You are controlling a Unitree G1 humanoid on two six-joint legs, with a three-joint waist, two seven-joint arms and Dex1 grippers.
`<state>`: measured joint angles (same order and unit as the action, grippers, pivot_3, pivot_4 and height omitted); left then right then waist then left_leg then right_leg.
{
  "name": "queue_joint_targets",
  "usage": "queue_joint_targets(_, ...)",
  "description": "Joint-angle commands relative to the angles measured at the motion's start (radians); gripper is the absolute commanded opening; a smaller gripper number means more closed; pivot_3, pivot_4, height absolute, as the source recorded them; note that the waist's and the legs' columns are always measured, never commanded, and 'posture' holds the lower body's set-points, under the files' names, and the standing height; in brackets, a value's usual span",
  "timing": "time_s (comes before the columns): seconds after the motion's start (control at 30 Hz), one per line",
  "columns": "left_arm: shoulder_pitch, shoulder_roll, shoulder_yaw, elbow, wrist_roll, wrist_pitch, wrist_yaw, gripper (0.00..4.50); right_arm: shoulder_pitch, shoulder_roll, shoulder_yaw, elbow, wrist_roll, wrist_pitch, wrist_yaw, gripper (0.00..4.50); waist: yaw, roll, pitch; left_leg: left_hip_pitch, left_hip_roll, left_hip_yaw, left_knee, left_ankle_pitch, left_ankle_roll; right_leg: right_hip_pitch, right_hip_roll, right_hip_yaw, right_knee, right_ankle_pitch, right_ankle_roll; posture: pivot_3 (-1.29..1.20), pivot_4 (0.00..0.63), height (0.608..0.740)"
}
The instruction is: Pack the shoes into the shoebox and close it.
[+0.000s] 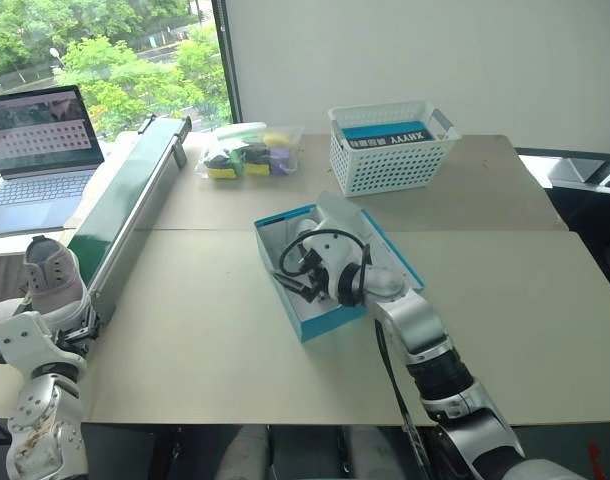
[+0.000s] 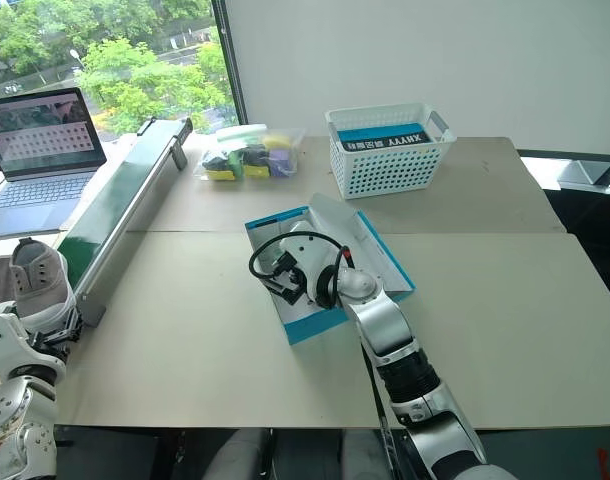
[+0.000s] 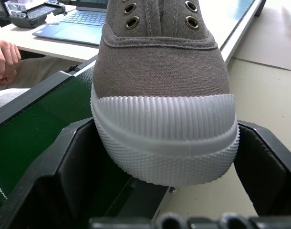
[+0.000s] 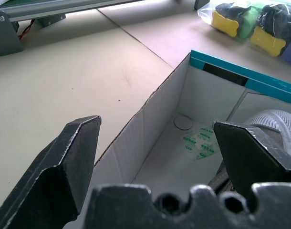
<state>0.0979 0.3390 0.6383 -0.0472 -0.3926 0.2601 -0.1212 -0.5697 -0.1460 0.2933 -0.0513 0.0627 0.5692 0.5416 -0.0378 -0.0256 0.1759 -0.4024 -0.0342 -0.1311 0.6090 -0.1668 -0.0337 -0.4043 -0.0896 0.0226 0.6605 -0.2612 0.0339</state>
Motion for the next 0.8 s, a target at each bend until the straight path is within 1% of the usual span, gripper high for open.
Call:
queue_joint_targets(0.03, -0.005, 0.016, 0.007, 0.000, -0.002, -0.020, -0.008, 3.12, -0.018, 0.005, -0.024, -0.049, 0.020, 0.002, -0.006, 4.50, 0.001, 0.000, 0.000, 0.000, 0.000, 0.000, 0.000, 0.000, 0.000, 0.000, 0.000, 0.000, 0.000, 0.000, 0.000, 0.00, 0.150, 0.729)
queue_joint_targets(0.17, -0.017, 0.016, 0.001, 0.004, 0.002, -0.023, -0.004, 2.86, -0.014, 0.005, -0.022, -0.050, 0.016, 0.002, -0.008, 4.50, 0.001, 0.000, 0.000, 0.000, 0.000, 0.000, 0.000, 0.000, 0.000, 0.000, 0.000, 0.000, 0.000, 0.000, 0.000, 0.00, 0.150, 0.729)
queue_joint_targets(0.33, -0.038, 0.005, -0.028, -0.047, 0.097, -0.156, 0.048, 2.86, -0.013, 0.005, -0.025, -0.044, 0.014, 0.009, -0.017, 4.50, 0.000, -0.002, -0.001, 0.000, 0.000, 0.000, 0.000, 0.000, 0.000, 0.000, 0.000, 0.000, 0.000, 0.000, 0.000, 0.00, 0.150, 0.729)
queue_joint_targets(0.4, -0.046, 0.008, -0.105, -0.097, 0.162, -0.190, 0.043, 2.86, -0.022, 0.028, -0.056, -0.027, 0.038, 0.050, -0.038, 4.50, 0.000, -0.002, -0.001, -0.001, 0.000, 0.000, 0.000, 0.000, 0.000, -0.001, 0.000, 0.000, -0.001, 0.001, -0.001, 0.00, 0.150, 0.729)
queue_joint_targets(0.43, -0.055, 0.000, -0.176, -0.140, 0.191, -0.189, 0.030, 2.86, -0.046, 0.073, -0.127, -0.007, 0.101, 0.141, -0.065, 4.50, 0.002, -0.002, -0.001, -0.001, 0.000, 0.000, 0.000, 0.000, 0.000, -0.001, 0.000, 0.000, -0.001, 0.001, -0.001, 0.00, 0.150, 0.729)
queue_joint_targets(0.47, -0.064, -0.013, -0.253, -0.177, 0.212, -0.182, 0.010, 2.86, -0.080, 0.128, -0.225, 0.024, 0.184, 0.262, -0.094, 4.50, 0.004, -0.003, -0.001, -0.002, -0.001, 0.000, 0.000, 0.000, 0.000, -0.001, 0.000, 0.000, -0.001, 0.001, -0.001, 0.00, 0.150, 0.729)
queue_joint_targets(0.5, -0.076, -0.034, -0.314, -0.209, 0.211, -0.168, -0.005, 2.86, -0.113, 0.184, -0.330, 0.049, 0.282, 0.380, -0.119, 4.50, 0.007, -0.002, -0.001, -0.002, -0.001, 0.000, 0.000, 0.000, 0.000, -0.001, 0.000, 0.000, -0.001, 0.001, -0.001, 0.00, 0.150, 0.729)
queue_joint_targets(0.53, -0.084, -0.050, -0.360, -0.231, 0.210, -0.157, -0.017, 2.86, -0.140, 0.222, -0.407, 0.066, 0.354, 0.472, -0.132, 4.50, 0.011, -0.002, -0.001, -0.002, -0.001, 0.000, 0.001, 0.000, 0.000, -0.001, -0.001, 0.000, 0.000, 0.001, -0.001, 0.00, 0.150, 0.729)
queue_joint_targets(0.67, -0.107, -0.107, -0.508, -0.311, 0.176, -0.089, -0.068, 2.86, -0.224, 0.299, -0.594, 0.100, 0.540, 0.703, -0.177, 4.50, 0.013, -0.002, -0.001, -0.003, -0.001, 0.000, 0.001, 0.000, 0.000, -0.001, 0.000, 0.000, -0.001, 0.001, -0.001, 0.00, 0.150, 0.729)
queue_joint_targets(0.7, -0.108, -0.115, -0.528, -0.326, 0.170, -0.075, -0.074, 2.86, -0.236, 0.307, -0.621, 0.105, 0.572, 0.734, -0.194, 4.50, 0.012, -0.002, -0.001, -0.003, -0.001, 0.000, -0.001, 0.000, 0.000, -0.001, 0.000, 0.000, -0.002, 0.001, -0.001, 0.00, 0.150, 0.729)
queue_joint_targets(0.8, -0.136, -0.148, -0.569, -0.425, 0.084, 0.011, -0.090, 2.86, -0.275, 0.317, -0.683, 0.115, 0.657, 0.787, -0.226, 4.50, -0.006, -0.002, -0.001, -0.005, 0.000, 0.000, -0.002, 0.000, 0.000, -0.005, 0.000, 0.001, 0.000, 0.001, -0.001, 0.00, 0.150, 0.729)
